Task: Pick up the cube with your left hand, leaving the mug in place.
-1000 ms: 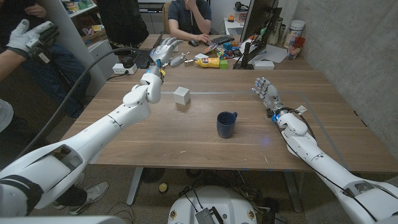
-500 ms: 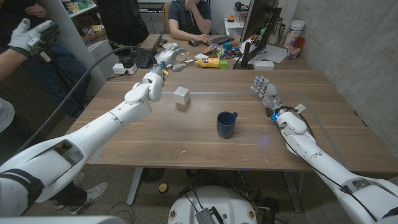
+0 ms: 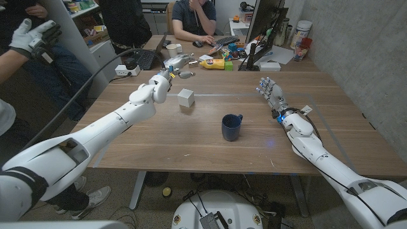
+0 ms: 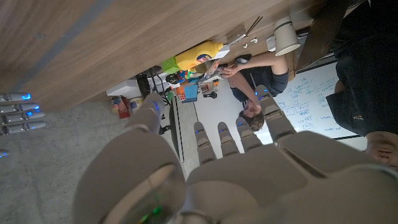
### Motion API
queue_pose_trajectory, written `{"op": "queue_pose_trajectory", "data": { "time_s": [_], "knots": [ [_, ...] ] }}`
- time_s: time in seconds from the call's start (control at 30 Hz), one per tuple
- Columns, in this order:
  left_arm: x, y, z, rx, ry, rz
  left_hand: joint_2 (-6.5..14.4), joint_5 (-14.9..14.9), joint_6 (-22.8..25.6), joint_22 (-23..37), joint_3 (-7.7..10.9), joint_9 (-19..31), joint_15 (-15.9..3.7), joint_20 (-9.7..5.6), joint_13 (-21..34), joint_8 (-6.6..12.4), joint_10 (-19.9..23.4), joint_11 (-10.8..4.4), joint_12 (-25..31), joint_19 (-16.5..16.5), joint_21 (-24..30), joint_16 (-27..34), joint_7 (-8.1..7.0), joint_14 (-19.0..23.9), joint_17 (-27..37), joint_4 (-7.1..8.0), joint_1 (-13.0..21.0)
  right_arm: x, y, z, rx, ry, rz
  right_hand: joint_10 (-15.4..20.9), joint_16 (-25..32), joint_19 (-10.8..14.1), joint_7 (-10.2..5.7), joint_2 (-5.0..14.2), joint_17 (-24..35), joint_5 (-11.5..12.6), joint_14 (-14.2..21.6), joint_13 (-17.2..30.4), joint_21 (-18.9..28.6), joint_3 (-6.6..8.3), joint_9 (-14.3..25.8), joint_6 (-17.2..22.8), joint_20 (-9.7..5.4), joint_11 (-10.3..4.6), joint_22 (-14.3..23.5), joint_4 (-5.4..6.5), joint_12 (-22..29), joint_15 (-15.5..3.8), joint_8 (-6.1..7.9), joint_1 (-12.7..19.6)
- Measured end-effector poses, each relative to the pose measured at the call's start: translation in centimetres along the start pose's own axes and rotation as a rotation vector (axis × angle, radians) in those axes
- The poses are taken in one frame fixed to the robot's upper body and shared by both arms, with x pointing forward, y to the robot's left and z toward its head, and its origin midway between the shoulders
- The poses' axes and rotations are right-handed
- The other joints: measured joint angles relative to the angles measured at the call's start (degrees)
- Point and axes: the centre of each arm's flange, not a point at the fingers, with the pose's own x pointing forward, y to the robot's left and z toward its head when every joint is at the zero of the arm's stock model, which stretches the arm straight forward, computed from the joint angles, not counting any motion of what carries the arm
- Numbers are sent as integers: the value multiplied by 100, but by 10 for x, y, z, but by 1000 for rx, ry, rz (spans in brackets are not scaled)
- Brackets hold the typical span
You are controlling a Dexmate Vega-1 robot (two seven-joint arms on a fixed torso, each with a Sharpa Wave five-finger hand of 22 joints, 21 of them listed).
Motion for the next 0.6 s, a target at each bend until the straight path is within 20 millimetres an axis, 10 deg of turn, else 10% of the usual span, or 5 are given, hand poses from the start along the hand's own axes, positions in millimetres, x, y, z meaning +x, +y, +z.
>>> {"op": "queue_pose_trajectory", "data": {
  "time_s": [0.6],
  "knots": [
    [-7,-14,7,25,-15,-99,-189,89,-1,0,-223,-1,-19,16,0,-7,-35,73,-22,177,23,0,0,18,-1,17,123,3,2,-1,-5,2,9,0,0,-1,0,0,0,0,0,0,0,0,0,0,1,0,0,0,0,0,0,0]
  ]
}}
